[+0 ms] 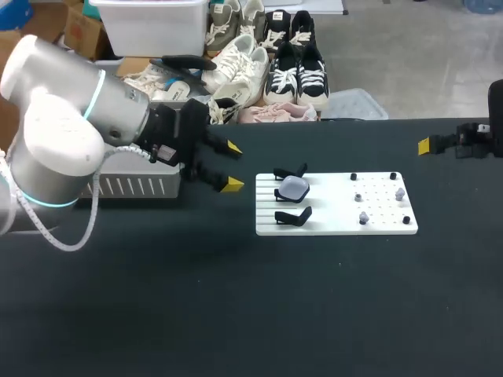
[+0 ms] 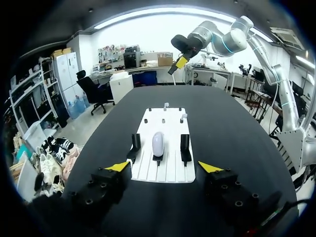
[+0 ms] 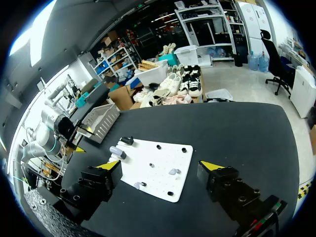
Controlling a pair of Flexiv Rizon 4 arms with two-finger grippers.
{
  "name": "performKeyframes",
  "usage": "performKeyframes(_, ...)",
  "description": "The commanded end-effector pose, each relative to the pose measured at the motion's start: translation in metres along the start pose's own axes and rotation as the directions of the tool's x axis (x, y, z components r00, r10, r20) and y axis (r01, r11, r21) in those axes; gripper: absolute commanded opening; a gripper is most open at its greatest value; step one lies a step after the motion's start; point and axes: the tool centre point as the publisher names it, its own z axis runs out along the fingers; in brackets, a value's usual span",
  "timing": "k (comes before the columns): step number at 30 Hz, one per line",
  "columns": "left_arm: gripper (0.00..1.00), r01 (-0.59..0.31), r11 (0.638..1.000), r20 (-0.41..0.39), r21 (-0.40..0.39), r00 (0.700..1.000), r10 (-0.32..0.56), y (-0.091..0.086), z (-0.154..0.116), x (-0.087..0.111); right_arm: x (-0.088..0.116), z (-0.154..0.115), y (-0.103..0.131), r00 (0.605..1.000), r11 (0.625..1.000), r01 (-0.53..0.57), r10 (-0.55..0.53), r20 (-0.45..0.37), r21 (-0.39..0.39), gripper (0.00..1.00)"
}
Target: Pick up each earbud case from the left stands, insert the matching earbuds, close the lid, and place the case in the box.
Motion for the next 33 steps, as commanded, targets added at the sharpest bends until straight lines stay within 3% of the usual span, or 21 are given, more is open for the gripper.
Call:
performKeyframes(1,0.76,0.002,1.0,0.011,0.002,1.0,-0.002,0.0,0.012,0.0,-0.001,0.0,-0.001,1.0,1.0,0.0,0.0,-0.003,-0.002,1.0)
performKeyframes(8,0.7,0.01,1.0,0.027,0.025,1.0,-0.011,-0.001,0.028,-0.001,-0.001,0.0,-0.001,1.0,1.0,0.0,0.0,-0.003,-0.002,1.0)
performKeyframes(15,0.74,0.025,0.999,0.06,0.041,0.998,-0.027,0.001,0.043,-0.004,-0.001,0.0,-0.001,1.0,1.0,0.0,0.0,-0.003,-0.002,1.0)
performKeyframes(21,0.7,0.034,0.998,0.088,0.056,0.995,-0.038,-0.001,0.055,-0.006,-0.001,0.0,-0.001,1.0,1.0,0.0,0.0,-0.003,-0.002,1.0)
performKeyframes(28,0.52,0.058,0.997,0.128,0.057,0.99,-0.065,0.001,0.064,-0.009,-0.001,0.0,-0.001,1.0,1.0,0.0,0.0,-0.003,-0.002,1.0)
performKeyframes(31,0.54,0.054,0.997,0.133,0.052,0.989,-0.061,0.001,0.068,-0.01,-0.001,0.0,-0.001,1.0,1.0,0.0,0.0,-0.003,-0.002,1.0)
performKeyframes(33,0.6,0.053,0.998,0.134,0.041,0.989,-0.058,0.002,0.071,-0.009,-0.001,0.0,-0.001,1.0,1.0,0.0,0.0,-0.003,-0.002,1.0)
